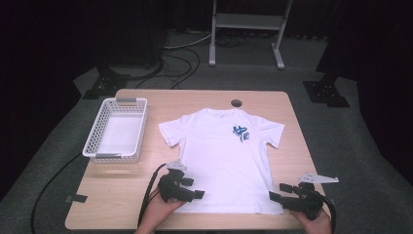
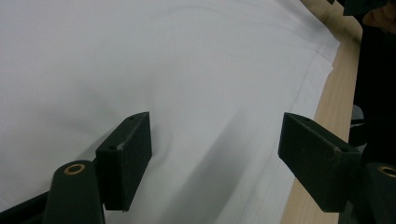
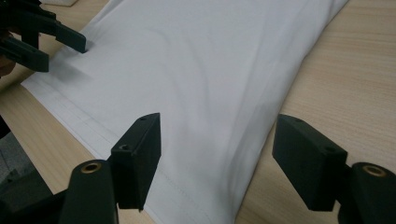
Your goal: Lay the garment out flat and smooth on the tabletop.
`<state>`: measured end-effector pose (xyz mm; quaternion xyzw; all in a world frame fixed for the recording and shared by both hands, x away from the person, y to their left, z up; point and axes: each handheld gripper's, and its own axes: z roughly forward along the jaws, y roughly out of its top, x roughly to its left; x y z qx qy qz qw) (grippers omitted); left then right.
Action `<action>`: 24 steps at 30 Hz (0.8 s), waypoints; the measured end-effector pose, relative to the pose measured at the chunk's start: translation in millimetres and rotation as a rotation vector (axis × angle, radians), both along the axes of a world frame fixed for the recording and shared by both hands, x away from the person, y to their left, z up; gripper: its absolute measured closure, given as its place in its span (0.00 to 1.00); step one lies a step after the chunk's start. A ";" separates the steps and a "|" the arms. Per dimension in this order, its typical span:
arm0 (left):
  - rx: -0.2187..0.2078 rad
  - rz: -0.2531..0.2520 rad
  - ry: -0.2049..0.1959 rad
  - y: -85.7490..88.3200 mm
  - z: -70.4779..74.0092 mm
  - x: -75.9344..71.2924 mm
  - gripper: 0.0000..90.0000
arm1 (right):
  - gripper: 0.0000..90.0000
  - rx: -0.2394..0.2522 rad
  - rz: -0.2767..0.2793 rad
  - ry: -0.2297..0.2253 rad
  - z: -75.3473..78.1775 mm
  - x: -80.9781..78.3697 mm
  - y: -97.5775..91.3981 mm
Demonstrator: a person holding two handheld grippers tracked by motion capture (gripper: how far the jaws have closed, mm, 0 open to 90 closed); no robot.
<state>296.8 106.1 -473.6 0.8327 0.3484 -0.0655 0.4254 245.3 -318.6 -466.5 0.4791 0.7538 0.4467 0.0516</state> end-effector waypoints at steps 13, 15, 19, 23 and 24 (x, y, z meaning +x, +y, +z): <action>-0.031 0.069 -0.186 19.9 10.8 -29.7 0.18 | 0.26 0.035 -0.047 -0.038 -6.5 -9.4 -13.9; -0.038 0.090 -0.215 27.4 13.0 -34.8 0.16 | 0.26 0.028 -0.047 -0.044 -6.5 -13.3 -15.4; -0.031 0.129 -0.255 42.1 16.4 -41.8 0.16 | 0.24 0.019 -0.057 -0.059 -6.9 -20.8 -18.1; -0.027 0.176 -0.279 55.6 15.7 -48.0 0.13 | 0.23 0.012 -0.060 -0.067 -8.3 -27.7 -20.3; -0.015 0.185 -0.287 58.5 14.1 -50.2 0.13 | 0.23 0.008 -0.059 -0.067 -8.6 -28.9 -20.9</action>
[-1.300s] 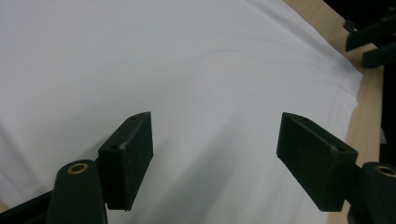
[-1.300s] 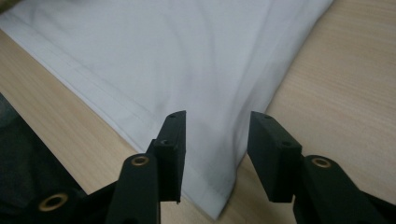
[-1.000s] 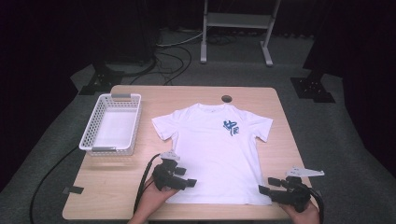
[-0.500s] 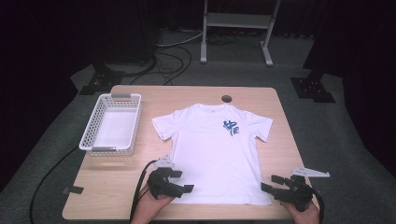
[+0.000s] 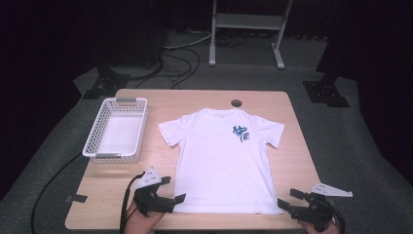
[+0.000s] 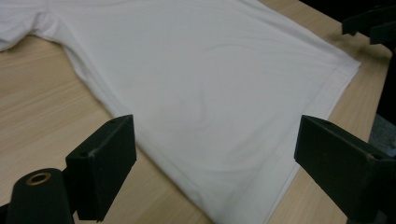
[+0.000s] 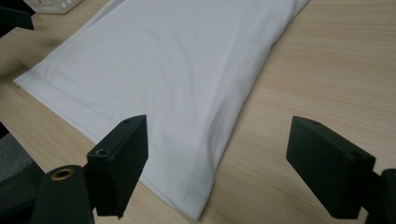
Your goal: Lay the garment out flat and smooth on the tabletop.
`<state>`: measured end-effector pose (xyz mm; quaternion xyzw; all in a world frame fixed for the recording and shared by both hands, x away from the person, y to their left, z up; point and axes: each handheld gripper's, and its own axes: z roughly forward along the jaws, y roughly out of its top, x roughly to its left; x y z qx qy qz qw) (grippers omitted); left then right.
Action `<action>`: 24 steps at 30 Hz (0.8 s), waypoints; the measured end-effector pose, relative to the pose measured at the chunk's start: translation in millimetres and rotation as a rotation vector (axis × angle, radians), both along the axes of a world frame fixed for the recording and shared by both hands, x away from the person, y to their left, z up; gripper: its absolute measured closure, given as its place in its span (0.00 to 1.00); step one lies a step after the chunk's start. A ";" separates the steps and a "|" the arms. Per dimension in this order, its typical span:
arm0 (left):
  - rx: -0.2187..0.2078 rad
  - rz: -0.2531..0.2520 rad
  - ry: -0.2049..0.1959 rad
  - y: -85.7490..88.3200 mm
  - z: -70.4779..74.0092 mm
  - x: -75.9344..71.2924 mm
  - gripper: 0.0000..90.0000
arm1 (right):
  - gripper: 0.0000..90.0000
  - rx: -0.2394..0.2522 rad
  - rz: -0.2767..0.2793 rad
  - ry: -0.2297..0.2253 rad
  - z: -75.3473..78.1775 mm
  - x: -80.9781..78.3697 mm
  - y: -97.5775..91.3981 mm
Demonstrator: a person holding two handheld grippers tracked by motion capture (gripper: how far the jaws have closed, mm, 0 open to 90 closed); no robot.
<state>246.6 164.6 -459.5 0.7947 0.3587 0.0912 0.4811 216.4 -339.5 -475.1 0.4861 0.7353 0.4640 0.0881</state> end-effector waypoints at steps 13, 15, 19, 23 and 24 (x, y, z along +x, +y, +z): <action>-0.029 0.107 -0.097 30.9 1.4 -19.9 0.11 | 0.20 0.064 -0.086 -0.092 -0.6 -27.3 -19.3; -0.028 0.121 -0.105 32.6 0.7 -20.4 0.11 | 0.20 0.063 -0.104 -0.102 -2.7 -27.6 -21.4; -0.036 0.133 -0.118 34.0 -0.2 -21.0 0.11 | 0.19 0.067 -0.116 -0.094 -8.0 -27.0 -22.2; -0.037 0.143 -0.149 33.7 0.8 -23.2 0.11 | 0.19 0.066 -0.109 -0.109 -8.0 -26.4 -19.8; -0.039 0.147 -0.159 33.6 1.4 -23.8 0.11 | 0.19 0.067 -0.107 -0.112 -8.1 -26.5 -19.3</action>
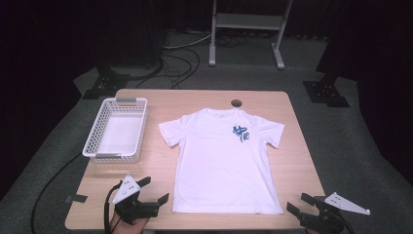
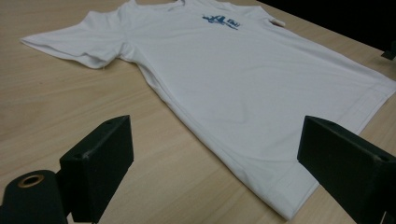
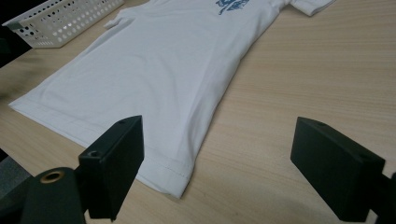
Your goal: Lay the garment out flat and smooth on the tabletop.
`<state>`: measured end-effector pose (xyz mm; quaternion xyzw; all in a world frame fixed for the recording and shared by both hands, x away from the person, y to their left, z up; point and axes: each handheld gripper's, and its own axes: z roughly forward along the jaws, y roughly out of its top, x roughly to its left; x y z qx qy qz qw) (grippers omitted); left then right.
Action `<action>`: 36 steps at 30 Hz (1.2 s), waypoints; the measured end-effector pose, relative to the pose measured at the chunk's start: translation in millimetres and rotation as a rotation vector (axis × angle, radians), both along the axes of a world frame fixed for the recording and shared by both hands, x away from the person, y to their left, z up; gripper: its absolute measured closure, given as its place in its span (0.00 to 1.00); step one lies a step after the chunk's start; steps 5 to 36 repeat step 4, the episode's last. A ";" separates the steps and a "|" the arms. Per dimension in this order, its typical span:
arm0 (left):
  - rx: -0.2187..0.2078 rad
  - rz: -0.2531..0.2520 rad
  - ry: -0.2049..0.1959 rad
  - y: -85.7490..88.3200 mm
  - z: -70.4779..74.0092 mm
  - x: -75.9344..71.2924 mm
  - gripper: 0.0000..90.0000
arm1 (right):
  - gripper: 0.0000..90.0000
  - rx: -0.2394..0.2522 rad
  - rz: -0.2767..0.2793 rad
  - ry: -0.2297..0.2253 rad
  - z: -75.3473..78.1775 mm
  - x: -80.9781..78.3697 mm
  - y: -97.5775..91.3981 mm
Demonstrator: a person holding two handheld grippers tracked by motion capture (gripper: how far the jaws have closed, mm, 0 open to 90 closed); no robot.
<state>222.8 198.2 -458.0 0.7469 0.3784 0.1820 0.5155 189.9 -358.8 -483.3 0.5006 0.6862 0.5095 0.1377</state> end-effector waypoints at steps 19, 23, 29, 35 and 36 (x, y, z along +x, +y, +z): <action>-0.005 0.000 -0.034 -0.8 1.4 -1.3 0.11 | 0.19 0.000 -0.004 -0.007 -1.6 0.2 -0.3; -0.005 0.000 -0.034 -0.8 1.4 -1.3 0.11 | 0.19 0.000 -0.004 -0.007 -1.6 0.2 -0.3; -0.005 0.000 -0.034 -0.8 1.4 -1.3 0.11 | 0.19 0.000 -0.004 -0.007 -1.6 0.2 -0.3; -0.005 0.000 -0.034 -0.8 1.4 -1.3 0.11 | 0.19 0.000 -0.004 -0.007 -1.6 0.2 -0.3; -0.005 0.000 -0.034 -0.8 1.4 -1.3 0.11 | 0.19 0.000 -0.004 -0.007 -1.6 0.2 -0.3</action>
